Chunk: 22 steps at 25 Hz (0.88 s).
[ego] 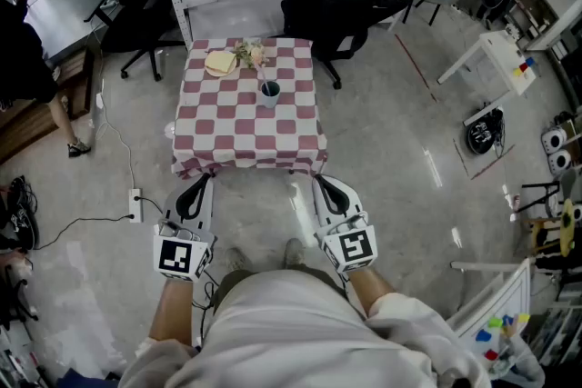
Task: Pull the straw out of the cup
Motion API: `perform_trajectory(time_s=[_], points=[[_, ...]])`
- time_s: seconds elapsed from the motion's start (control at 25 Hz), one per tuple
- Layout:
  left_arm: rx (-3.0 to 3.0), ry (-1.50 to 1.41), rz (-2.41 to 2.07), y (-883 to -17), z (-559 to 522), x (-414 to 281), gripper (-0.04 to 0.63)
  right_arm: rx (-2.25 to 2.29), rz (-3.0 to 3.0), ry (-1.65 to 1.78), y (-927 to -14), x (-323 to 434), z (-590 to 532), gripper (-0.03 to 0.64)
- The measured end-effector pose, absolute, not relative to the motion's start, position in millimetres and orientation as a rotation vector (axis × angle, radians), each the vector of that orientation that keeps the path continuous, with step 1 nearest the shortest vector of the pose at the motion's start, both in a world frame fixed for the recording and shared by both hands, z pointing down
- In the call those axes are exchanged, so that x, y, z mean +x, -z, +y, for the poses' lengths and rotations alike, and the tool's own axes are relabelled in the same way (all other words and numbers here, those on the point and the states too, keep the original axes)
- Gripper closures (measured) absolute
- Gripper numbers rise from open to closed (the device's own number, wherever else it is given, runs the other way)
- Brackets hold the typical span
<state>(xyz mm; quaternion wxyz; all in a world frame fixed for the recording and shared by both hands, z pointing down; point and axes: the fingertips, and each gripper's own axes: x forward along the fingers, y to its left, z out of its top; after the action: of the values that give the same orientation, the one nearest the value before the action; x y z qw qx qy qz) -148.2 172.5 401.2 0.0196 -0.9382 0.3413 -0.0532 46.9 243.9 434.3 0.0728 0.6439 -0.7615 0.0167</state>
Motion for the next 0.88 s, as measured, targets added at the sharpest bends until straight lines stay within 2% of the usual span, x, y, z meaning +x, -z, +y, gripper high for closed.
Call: perform_trajectory(time_s=[0.88], points=[[-2.884, 0.196, 1.106, -405, 166, -124, 0.592, 1.917, -2.336, -0.036, -438, 72, 239, 0.612]])
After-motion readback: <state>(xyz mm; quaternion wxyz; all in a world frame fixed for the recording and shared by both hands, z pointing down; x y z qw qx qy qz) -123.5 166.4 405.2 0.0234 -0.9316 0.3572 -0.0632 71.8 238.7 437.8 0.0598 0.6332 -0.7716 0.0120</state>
